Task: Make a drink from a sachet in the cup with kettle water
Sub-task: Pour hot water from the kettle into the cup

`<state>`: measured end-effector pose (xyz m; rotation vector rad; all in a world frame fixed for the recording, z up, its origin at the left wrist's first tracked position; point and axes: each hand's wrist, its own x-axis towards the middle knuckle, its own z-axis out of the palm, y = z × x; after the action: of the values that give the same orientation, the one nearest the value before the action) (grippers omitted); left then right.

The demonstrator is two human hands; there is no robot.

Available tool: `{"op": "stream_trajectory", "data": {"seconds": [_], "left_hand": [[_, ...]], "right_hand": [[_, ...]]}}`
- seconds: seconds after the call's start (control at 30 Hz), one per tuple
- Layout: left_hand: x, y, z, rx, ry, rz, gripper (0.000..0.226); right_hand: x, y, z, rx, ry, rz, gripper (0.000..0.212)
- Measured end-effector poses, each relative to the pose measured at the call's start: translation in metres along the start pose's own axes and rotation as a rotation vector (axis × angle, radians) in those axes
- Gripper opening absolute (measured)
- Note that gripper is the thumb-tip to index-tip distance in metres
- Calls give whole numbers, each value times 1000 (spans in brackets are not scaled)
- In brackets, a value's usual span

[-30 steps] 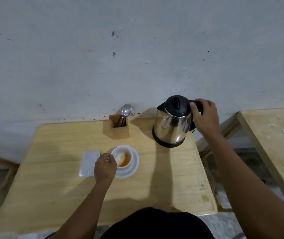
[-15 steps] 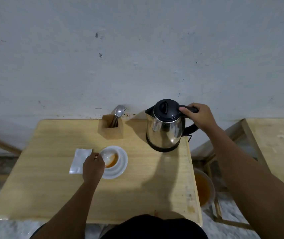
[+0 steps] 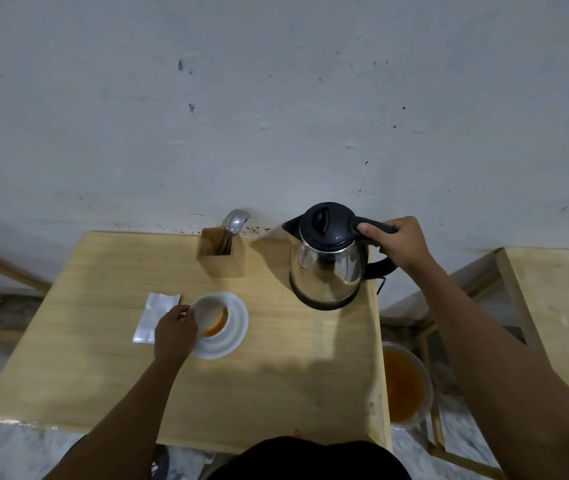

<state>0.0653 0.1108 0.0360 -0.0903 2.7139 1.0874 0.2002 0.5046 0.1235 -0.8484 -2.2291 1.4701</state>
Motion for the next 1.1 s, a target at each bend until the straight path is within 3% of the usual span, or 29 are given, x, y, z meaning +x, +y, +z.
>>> {"op": "stream_trajectory", "data": {"seconds": [0.33, 0.53, 0.73, 1.1], "left_hand": [[2, -4, -4, -47, -58, -36, 22], [1, -3, -9, -49, -82, -26, 22], [3, -3, -16, -54, -130, 6, 24], [6, -13, -33, -132, -281, 74, 25]], "right_hand": [[-14, -7, 6, 48, 98, -17, 78], [-24, -35, 3, 15, 117, -106, 96], [-45, -81, 16, -91, 18, -173, 80], [-83, -145, 72, -462, -161, -27, 71]]}}
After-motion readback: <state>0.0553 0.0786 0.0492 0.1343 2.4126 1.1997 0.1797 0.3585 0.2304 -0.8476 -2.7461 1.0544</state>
